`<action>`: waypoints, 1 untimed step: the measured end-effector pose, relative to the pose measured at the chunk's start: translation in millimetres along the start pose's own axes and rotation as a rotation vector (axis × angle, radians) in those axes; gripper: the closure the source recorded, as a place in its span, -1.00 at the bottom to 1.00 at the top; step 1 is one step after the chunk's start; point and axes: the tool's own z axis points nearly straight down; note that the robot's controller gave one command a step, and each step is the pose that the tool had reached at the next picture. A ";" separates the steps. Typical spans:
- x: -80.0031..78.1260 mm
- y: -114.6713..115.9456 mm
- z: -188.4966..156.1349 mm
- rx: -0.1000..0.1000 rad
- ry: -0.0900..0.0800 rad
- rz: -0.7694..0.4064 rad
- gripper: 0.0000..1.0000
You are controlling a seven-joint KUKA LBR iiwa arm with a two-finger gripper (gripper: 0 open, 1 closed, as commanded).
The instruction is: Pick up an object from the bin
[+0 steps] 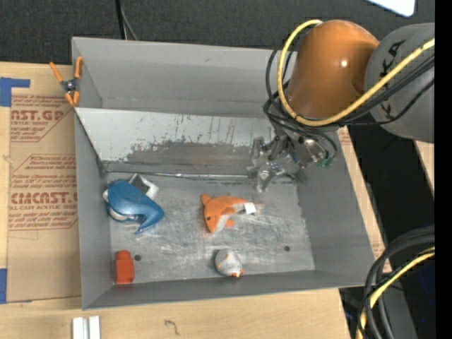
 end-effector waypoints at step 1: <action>0.5 0.3 1.0 -0.001 0.002 0.000 -1.00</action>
Offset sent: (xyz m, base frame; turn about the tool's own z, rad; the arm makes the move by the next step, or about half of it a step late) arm 0.0000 0.0000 0.0000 0.0000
